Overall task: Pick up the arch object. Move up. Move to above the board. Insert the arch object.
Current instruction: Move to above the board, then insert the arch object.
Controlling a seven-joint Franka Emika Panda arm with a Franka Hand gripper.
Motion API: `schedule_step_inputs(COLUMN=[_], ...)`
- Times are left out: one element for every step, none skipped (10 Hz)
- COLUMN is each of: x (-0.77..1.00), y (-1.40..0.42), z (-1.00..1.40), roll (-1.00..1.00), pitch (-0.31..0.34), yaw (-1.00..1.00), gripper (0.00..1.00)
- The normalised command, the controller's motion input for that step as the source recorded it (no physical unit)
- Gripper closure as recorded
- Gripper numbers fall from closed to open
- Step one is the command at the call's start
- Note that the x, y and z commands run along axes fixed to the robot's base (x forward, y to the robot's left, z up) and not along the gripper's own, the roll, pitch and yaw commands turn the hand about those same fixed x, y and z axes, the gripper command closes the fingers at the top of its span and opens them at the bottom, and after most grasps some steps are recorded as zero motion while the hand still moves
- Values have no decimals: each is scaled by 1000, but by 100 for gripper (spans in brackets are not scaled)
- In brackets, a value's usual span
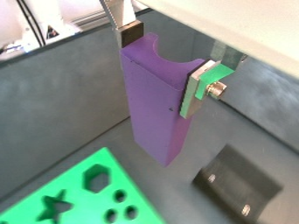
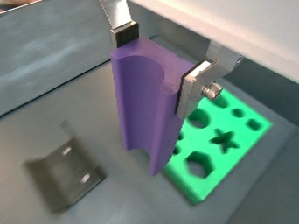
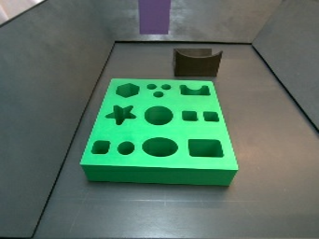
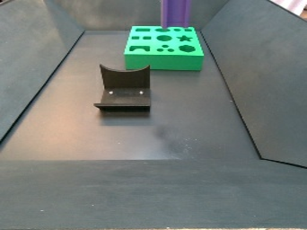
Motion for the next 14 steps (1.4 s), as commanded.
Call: schedule_step_inputs(x=[27, 39, 57, 83, 106, 106, 105, 99, 0, 0, 0, 0, 0, 0], y=[-1000, -1000, -1000, -1000, -963, -666, -406, -249, 0, 0, 0, 0, 0, 0], z=[232, 235, 236, 239, 234, 165, 97, 60, 0, 0, 0, 0, 0, 0], roll=[20, 2, -7, -1, 7, 17, 28, 38, 0, 0, 0, 0, 0, 0], pitch=[141, 128, 125, 133, 133, 134, 135, 126, -10, 13, 4, -6, -10, 10], yaw=[-341, -178, -52, -30, -3, -2, 2, 7, 0, 0, 0, 0, 0, 0], gripper=[100, 100, 100, 100, 100, 100, 100, 100, 100, 100, 100, 100, 100, 100])
